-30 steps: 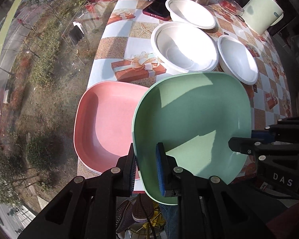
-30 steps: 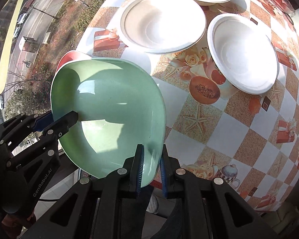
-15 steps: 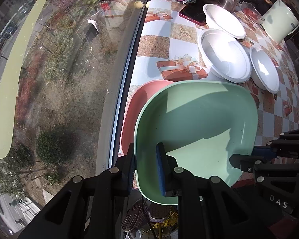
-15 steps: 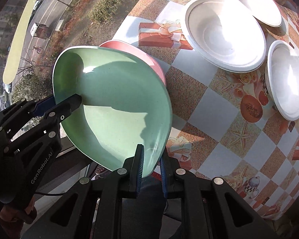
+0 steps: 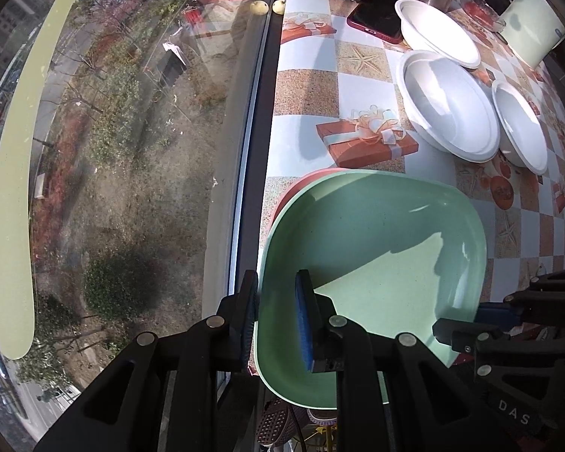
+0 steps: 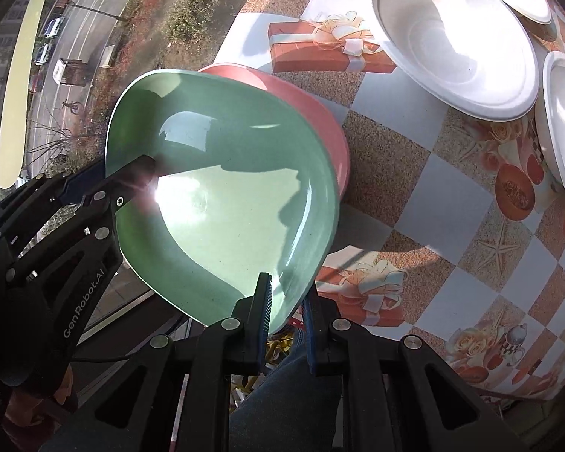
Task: Organize plates and bowls
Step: 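Lower the green plate onto the pink plate and open the right gripper, then withdraw the right gripper from the plate stack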
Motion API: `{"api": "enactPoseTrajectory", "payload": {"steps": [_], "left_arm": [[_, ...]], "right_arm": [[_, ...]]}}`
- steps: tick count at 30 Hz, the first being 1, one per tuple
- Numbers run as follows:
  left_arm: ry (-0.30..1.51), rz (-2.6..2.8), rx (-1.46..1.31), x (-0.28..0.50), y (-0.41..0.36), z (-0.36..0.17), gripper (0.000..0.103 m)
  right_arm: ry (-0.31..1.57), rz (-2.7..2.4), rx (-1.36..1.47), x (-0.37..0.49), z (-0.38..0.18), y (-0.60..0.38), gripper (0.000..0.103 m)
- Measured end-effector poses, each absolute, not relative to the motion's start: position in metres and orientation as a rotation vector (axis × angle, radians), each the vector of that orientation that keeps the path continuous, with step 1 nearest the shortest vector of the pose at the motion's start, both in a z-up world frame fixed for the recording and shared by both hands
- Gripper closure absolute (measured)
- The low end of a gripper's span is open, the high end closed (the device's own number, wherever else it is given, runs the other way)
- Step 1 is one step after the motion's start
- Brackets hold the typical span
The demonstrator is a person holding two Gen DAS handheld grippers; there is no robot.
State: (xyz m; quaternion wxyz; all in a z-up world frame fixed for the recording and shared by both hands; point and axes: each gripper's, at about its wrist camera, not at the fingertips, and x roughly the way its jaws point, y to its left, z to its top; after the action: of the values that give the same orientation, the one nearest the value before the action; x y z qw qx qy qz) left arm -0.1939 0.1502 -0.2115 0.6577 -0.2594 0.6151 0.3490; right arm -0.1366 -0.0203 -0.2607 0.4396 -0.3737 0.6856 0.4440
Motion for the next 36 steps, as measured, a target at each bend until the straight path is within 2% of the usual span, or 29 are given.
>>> {"api": "enactPoseTrajectory", "payload": {"steps": [6,8,10,12,13,14,15,16,27,36], "left_arm": [[1.384,0.785,-0.602,-0.191,0.152,-0.216,0.081],[1.372,0.781,-0.62,-0.191,0.152,-0.217,0.067],[1.356,0.789,-0.62,-0.191,0.15,-0.215,0.036],[1.334,0.793,-0.607,-0.19,0.147,-0.211,0.03],[1.329,0.79,-0.605,-0.189,0.146,-0.209,0.028],[1.327,0.787,-0.608,-0.188,0.145,-0.207,0.027],[1.322,0.786,-0.615,-0.188,0.145,-0.206,0.025],[1.315,0.783,-0.627,-0.188,0.144,-0.205,0.025],[1.325,0.676,-0.667,-0.148,0.118,-0.203,0.025],[1.316,0.522,-0.678,-0.074,0.093,-0.199,0.025]], "right_arm": [[1.693,1.089,-0.917,-0.135,-0.262,-0.017,0.085],[1.679,1.1,-0.912,-0.134,-0.26,-0.017,0.085],[1.663,1.109,-0.914,-0.13,-0.252,-0.022,0.085],[1.645,1.111,-0.918,-0.126,-0.248,-0.023,0.082],[1.637,1.107,-0.916,-0.123,-0.246,-0.025,0.077],[1.627,1.099,-0.911,-0.12,-0.244,-0.027,0.053],[1.612,1.096,-0.897,-0.115,-0.241,-0.029,0.025],[1.596,1.092,-0.88,-0.111,-0.239,-0.033,0.021],[1.774,0.755,-0.646,-0.037,-0.262,-0.108,0.021],[1.756,0.626,-0.511,0.006,-0.254,-0.14,0.021]]}}
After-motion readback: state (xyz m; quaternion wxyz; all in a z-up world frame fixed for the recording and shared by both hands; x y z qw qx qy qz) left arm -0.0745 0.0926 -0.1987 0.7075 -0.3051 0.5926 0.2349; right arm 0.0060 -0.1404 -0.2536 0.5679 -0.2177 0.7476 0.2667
